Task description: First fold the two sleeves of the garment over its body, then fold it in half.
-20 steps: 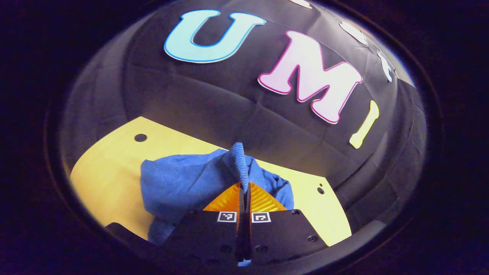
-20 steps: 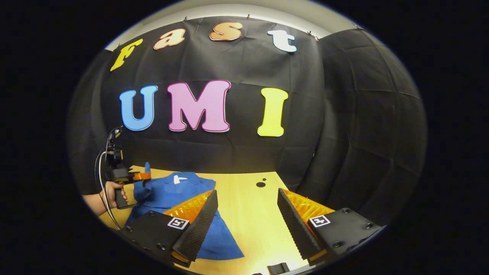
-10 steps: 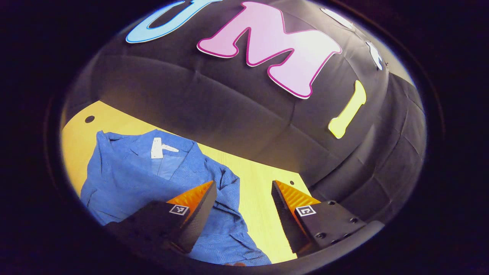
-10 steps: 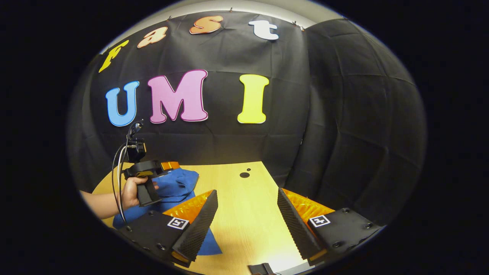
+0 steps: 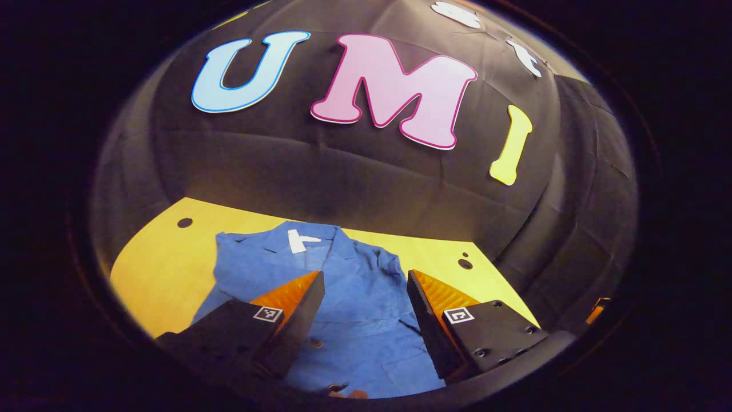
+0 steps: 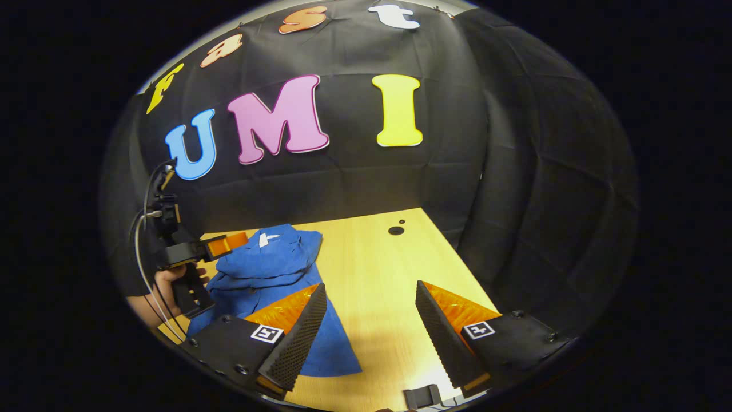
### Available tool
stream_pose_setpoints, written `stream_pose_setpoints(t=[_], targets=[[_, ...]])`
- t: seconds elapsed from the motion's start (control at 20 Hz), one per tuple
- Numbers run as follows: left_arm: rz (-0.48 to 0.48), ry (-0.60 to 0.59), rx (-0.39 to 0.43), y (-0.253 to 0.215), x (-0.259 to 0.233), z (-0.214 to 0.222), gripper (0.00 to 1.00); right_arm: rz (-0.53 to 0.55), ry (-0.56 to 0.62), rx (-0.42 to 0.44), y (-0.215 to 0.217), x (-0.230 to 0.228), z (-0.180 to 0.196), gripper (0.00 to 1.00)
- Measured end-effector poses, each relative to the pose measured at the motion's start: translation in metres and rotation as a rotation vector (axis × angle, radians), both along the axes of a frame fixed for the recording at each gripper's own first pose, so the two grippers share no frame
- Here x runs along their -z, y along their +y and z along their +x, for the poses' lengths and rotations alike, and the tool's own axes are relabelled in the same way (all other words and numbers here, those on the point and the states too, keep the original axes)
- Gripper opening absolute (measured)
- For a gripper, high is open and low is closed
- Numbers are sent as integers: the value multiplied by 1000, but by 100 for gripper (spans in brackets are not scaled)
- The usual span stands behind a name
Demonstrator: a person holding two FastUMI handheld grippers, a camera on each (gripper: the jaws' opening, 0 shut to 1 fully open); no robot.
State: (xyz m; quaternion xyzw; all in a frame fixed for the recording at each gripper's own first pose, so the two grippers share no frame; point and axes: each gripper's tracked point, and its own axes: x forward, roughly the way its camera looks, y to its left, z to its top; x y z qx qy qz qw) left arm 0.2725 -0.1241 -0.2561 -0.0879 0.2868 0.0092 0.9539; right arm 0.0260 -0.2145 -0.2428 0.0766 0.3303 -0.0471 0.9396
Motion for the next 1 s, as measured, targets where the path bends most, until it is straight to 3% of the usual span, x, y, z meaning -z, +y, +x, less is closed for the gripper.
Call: stream_pose_setpoints(t=[0.2,0.55,0.65,0.8,1.0], targets=[[45,77,-63,53,-2,-88,85,11,107,-58,24,42,-6,97],[96,359,-203,125,63,-238,84,51,375,-85,63,118,-53,98],[83,442,-217,134,85,-269,85,46,462,-81,64,141,-71,99],[47,522,-209,139,104,-302,85,80,471,-25,68,153,-75,99],[49,612,-177,143,128,-322,85,57,554,-18,72,179,-94,99]])
